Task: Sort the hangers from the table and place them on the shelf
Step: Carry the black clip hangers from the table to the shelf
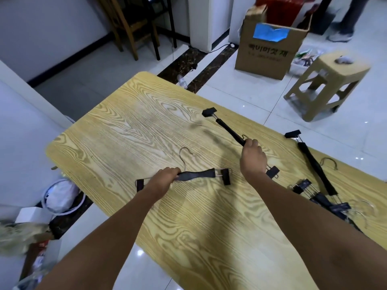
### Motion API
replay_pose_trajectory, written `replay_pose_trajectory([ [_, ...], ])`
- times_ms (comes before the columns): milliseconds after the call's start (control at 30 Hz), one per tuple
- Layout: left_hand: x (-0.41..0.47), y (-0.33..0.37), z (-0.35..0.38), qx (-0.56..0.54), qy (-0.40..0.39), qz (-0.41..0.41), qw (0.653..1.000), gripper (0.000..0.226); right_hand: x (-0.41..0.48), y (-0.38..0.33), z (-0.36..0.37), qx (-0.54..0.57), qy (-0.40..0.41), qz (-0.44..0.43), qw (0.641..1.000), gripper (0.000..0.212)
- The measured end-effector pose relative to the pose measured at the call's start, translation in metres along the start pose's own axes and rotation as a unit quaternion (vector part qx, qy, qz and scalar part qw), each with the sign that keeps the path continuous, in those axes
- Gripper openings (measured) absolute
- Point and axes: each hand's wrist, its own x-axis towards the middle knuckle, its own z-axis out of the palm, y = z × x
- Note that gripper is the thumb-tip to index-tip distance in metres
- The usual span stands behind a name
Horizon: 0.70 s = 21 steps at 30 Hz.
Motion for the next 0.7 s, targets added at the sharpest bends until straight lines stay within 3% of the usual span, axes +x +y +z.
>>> replay_pose_trajectory([
  [100, -0.014, 0.008, -0.007, -0.017, 0.009, -0.003, 1.000, 0.023, -0.005, 0.003, -0.016, 0.019, 0.015, -0.009, 1.000, 0.036],
  [233, -0.034, 0.017, -0.024, -0.031, 0.031, -0.007, 0.999, 0.034, -0.014, 0.003, -0.040, 0.045, 0.049, -0.043, 0.997, 0.026],
  [467, -0.093, 0.021, -0.066, 0.008, 0.122, -0.002, 0.993, 0.028, -0.051, -0.017, -0.087, 0.019, 0.119, -0.145, 0.982, 0.043],
  [700, -0.180, 0.014, -0.086, 0.029, 0.203, -0.045, 0.978, 0.026, -0.101, -0.060, -0.127, 0.052, 0.176, -0.235, 0.954, 0.043],
])
